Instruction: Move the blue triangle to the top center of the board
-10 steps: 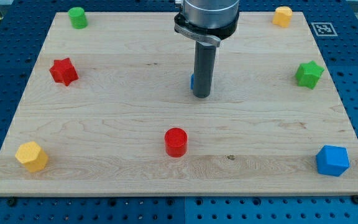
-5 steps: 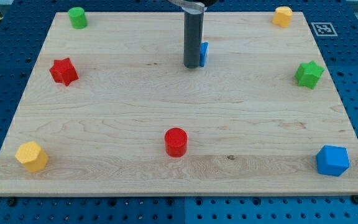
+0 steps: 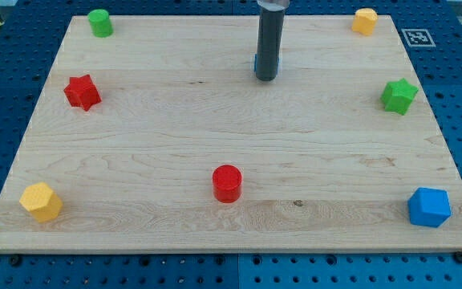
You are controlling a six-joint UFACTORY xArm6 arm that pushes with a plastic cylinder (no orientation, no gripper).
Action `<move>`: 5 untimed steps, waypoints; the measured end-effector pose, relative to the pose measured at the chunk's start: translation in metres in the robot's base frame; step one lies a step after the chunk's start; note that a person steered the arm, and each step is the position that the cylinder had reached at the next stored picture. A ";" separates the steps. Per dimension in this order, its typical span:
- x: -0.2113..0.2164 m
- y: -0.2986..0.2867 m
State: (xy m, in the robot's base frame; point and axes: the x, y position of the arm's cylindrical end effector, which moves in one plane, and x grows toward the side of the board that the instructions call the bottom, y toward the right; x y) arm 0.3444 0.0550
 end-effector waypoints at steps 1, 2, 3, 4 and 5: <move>-0.011 0.003; -0.031 0.003; -0.052 0.003; -0.070 0.003; -0.072 0.017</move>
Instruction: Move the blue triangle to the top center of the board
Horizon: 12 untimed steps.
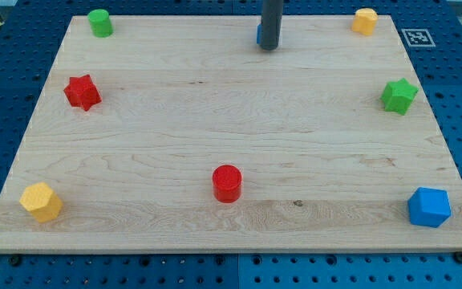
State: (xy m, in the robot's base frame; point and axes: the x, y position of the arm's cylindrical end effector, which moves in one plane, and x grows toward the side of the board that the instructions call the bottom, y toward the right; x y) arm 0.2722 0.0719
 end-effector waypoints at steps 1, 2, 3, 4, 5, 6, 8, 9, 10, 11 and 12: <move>0.000 0.030; -0.015 0.035; -0.023 0.034; -0.035 0.022; -0.039 0.011; -0.039 0.009; -0.039 -0.015; -0.039 -0.020; -0.039 -0.026; -0.039 -0.034; -0.039 -0.048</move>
